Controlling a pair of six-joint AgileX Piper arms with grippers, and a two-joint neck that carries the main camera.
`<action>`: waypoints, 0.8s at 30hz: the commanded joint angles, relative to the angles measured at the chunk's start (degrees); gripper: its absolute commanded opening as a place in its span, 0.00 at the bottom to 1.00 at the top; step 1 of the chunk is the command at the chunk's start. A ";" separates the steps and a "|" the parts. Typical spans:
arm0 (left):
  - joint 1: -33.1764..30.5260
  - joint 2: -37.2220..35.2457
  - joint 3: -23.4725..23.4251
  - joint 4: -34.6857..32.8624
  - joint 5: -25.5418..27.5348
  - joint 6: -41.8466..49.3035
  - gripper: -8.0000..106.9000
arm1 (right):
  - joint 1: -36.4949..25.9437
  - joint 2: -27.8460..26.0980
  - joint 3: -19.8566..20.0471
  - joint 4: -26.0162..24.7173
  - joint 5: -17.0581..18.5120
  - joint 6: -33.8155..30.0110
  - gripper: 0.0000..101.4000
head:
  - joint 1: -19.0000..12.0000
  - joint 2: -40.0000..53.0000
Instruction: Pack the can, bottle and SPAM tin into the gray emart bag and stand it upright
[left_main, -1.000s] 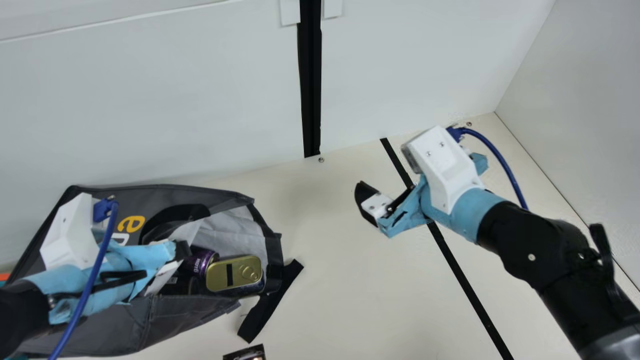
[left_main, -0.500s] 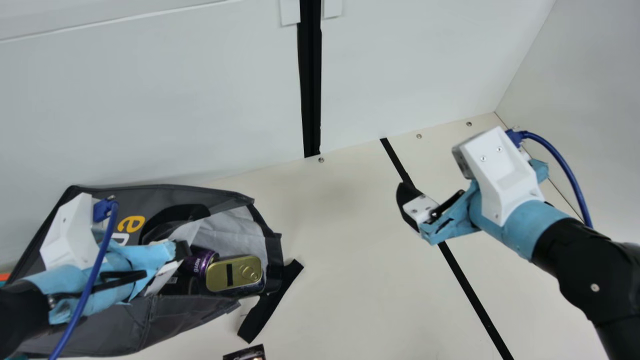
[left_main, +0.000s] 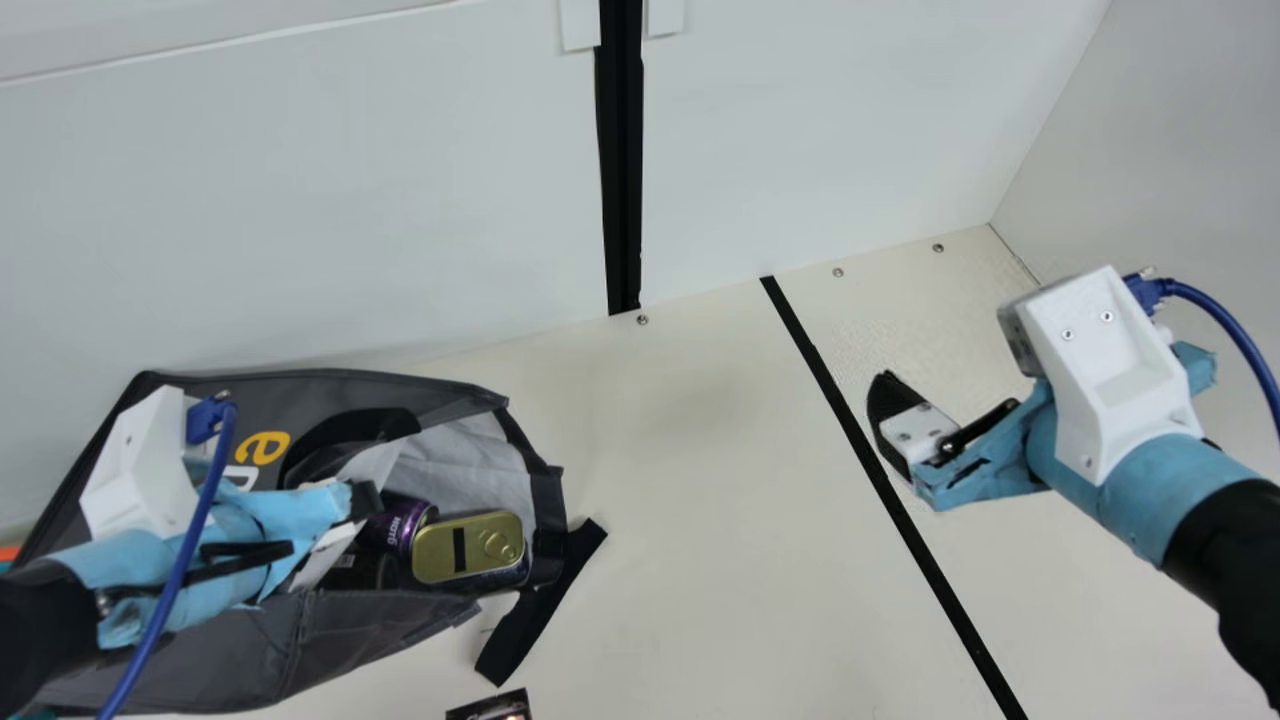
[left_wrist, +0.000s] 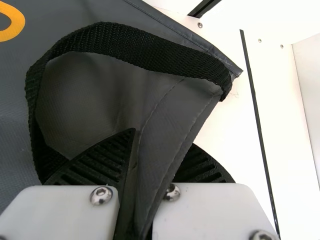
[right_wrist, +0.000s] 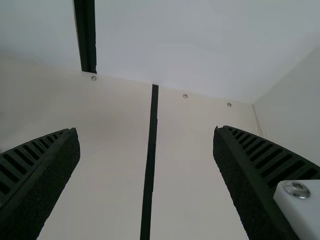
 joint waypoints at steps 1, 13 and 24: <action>0.00 0.00 0.00 0.00 0.00 0.00 0.00 | -0.27 -0.35 -0.42 -1.17 0.67 0.97 0.94 | -1.30 -0.14; 0.00 0.00 0.00 0.00 0.00 0.00 0.00 | 0.30 -2.78 -3.59 -11.86 5.24 10.82 0.94 | -1.30 -0.14; 0.00 0.00 0.00 0.00 0.00 0.00 0.00 | 4.17 -3.84 -8.22 -24.42 10.91 24.51 0.94 | -1.30 -0.14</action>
